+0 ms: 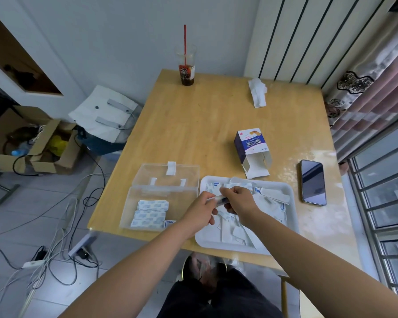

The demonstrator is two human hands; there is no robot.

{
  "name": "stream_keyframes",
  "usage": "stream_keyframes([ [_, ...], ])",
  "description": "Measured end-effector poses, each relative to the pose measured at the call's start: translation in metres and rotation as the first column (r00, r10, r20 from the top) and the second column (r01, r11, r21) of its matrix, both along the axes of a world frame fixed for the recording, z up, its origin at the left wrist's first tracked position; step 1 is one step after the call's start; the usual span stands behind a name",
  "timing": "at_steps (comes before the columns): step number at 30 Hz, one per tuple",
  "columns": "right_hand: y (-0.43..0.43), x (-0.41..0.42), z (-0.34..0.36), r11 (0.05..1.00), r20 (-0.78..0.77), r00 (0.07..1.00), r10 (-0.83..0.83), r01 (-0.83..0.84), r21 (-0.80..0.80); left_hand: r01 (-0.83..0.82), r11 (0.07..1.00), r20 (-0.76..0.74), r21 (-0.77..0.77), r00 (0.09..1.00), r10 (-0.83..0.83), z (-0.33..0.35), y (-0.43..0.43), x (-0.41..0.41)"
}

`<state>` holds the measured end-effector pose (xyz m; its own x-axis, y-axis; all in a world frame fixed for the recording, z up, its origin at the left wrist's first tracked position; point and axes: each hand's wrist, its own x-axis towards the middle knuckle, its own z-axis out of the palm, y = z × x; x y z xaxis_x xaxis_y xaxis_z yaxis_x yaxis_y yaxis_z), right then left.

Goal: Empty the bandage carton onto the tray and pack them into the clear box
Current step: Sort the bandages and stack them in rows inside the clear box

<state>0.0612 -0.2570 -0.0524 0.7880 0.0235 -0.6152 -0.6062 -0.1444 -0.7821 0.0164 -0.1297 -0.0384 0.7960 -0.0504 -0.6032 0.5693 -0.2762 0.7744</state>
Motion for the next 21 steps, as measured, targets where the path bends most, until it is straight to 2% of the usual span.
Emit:
stream_keyframes([
  [2,0.002,-0.001,0.006,0.995,-0.024,0.998,0.064,-0.062,0.073,-0.001,0.997,0.026,0.072,1.000,-0.001,-0.002,0.006,0.002],
  [5,0.007,-0.003,0.010,0.989,-0.024,0.992,0.120,-0.118,0.084,-0.038,0.997,0.035,0.063,0.999,0.036,-0.004,0.014,0.003],
  [9,0.014,-0.003,0.010,0.999,0.018,0.999,0.034,-0.034,0.030,-0.075,0.996,0.048,-0.038,0.996,0.077,0.005,0.016,0.001],
  [12,0.015,0.000,0.009,1.000,-0.005,1.000,-0.003,0.003,-0.012,0.010,1.000,0.107,0.005,0.994,-0.010,0.005,0.021,-0.002],
  [15,0.021,-0.001,0.008,0.999,-0.058,0.997,0.051,-0.051,0.009,0.032,0.995,0.126,0.097,0.991,-0.044,0.000,0.026,-0.005],
  [21,0.035,-0.006,0.010,0.974,0.000,0.978,0.207,-0.206,0.092,-0.060,0.995,0.106,0.079,0.993,0.052,0.002,0.042,-0.005],
])
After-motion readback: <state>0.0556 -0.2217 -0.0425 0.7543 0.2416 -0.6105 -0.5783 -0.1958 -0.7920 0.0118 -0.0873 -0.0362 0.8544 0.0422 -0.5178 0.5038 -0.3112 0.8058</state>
